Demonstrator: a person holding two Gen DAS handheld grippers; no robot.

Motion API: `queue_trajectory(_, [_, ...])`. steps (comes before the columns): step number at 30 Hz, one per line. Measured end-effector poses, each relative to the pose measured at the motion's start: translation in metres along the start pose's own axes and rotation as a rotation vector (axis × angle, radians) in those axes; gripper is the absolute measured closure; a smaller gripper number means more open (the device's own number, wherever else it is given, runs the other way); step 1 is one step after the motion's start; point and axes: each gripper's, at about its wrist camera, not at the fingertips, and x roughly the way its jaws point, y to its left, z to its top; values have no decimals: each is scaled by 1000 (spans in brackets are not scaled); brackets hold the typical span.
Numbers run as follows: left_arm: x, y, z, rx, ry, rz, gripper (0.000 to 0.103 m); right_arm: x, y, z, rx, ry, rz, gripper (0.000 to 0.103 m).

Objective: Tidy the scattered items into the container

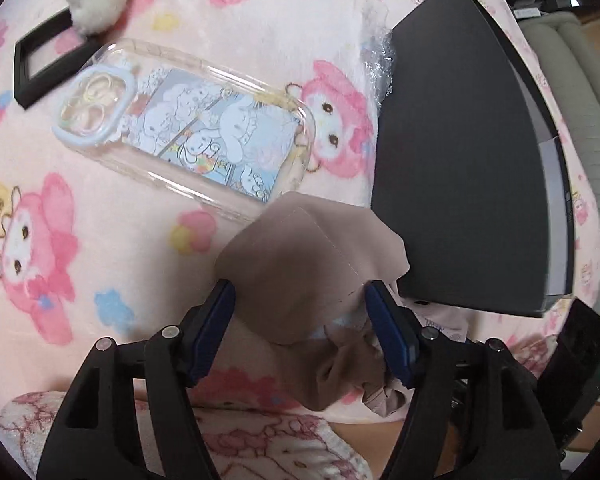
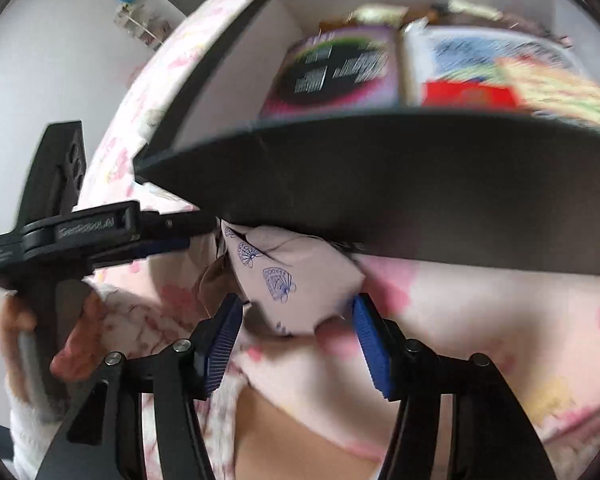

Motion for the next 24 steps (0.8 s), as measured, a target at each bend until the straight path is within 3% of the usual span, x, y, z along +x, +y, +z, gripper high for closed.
queue_trajectory(1, [-1, -5, -3, 30, -13, 0, 54, 11, -1, 1, 5, 11, -3, 50])
queue_trajectory(2, [-2, -10, -5, 62, -13, -16, 83, 16, -1, -1, 2, 3, -28, 66])
queue_trajectory(3, [-2, -14, -8, 86, -9, -31, 97, 16, 1, -3, -18, -17, -86, 91])
queue_trajectory(4, [-3, -17, -13, 107, -5, -40, 101, 16, 1, -6, -22, -15, -104, 93])
queue_trajectory(7, [-19, -18, -22, 118, -60, -62, 103, -2, -9, -10, 41, -40, -49, 97])
queue_trajectory(9, [-32, -18, -27, 111, -100, -101, 103, -25, -13, -14, 35, -91, -73, 97])
queue_trajectory(12, [-37, -29, -30, 109, -117, -102, 103, -65, -22, -23, 26, -169, -145, 97])
queue_trajectory(15, [-31, -15, -12, 145, -11, -162, 97, -89, -45, -24, 64, -204, -235, 96])
queue_trajectory(17, [-10, -32, -12, 171, 44, -170, 68, -81, -57, -25, 73, -111, -233, 94])
queue_trajectory(19, [-3, -50, -25, 222, 62, -157, 53, -72, -63, -27, 121, -31, -148, 94])
queue_trajectory(24, [18, -86, -44, 268, 63, -74, 33, -87, -59, -46, 106, -82, -180, 88])
